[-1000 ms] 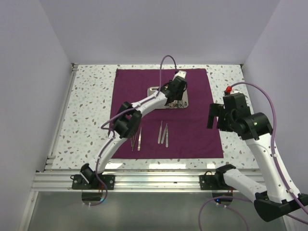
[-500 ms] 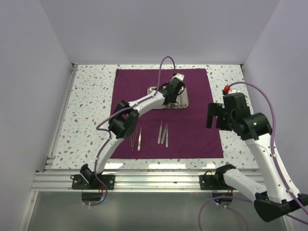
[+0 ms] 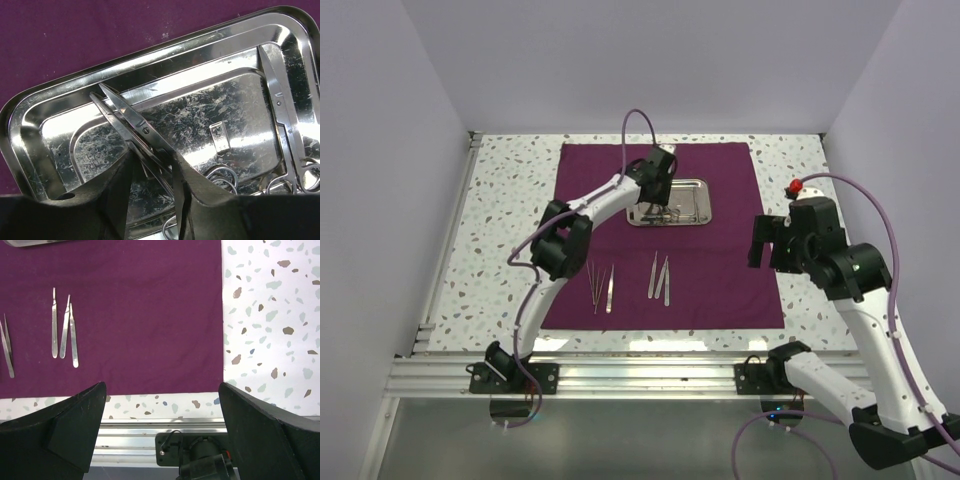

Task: Open and lay out the surgical kit
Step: Pick up the medical item from the container.

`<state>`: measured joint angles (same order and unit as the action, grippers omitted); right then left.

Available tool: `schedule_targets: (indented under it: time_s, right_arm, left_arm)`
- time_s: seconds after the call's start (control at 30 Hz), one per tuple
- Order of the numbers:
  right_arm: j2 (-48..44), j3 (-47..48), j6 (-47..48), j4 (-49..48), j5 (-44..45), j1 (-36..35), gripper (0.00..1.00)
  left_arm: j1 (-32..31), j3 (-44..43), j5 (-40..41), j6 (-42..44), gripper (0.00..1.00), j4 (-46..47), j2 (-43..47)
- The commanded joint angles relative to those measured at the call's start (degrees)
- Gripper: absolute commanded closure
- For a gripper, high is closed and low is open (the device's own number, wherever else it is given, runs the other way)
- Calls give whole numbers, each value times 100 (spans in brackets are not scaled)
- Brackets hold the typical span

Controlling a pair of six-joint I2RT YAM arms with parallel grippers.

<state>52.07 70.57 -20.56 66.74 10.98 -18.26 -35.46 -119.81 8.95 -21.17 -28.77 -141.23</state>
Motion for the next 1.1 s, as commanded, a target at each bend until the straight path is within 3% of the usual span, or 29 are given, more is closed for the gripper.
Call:
schedule_targets:
  time_s: [0.0, 0.07, 0.13, 0.17, 0.27, 0.47, 1.07]
  right_arm:
    - [-92, 63, 8, -47, 35, 24, 2]
    - [-101, 98, 25, -3, 79, 33, 1]
    - [-119, 124, 34, 67, 88, 24, 1]
    - [-136, 124, 34, 93, 106, 24, 2]
    - [-162, 124, 60, 146, 114, 33, 2]
    - [-75, 212, 122, 111, 97, 24, 2]
    - [-285, 212, 69, -21, -158, 24, 2]
  left_arm:
    - [127, 168, -254, -378, 58, -832, -449]
    - [206, 264, -297, -458, 57, -823, -476]
    - [241, 291, -429, -502, 72, -823, -563]
    - [242, 274, -490, -511, 84, -831, -607]
    - [242, 265, -622, -537, 100, -814, -713]
    - [242, 142, -763, -467, 100, -814, -634]
    - [233, -464, -428, -301, 100, -375, 1001]
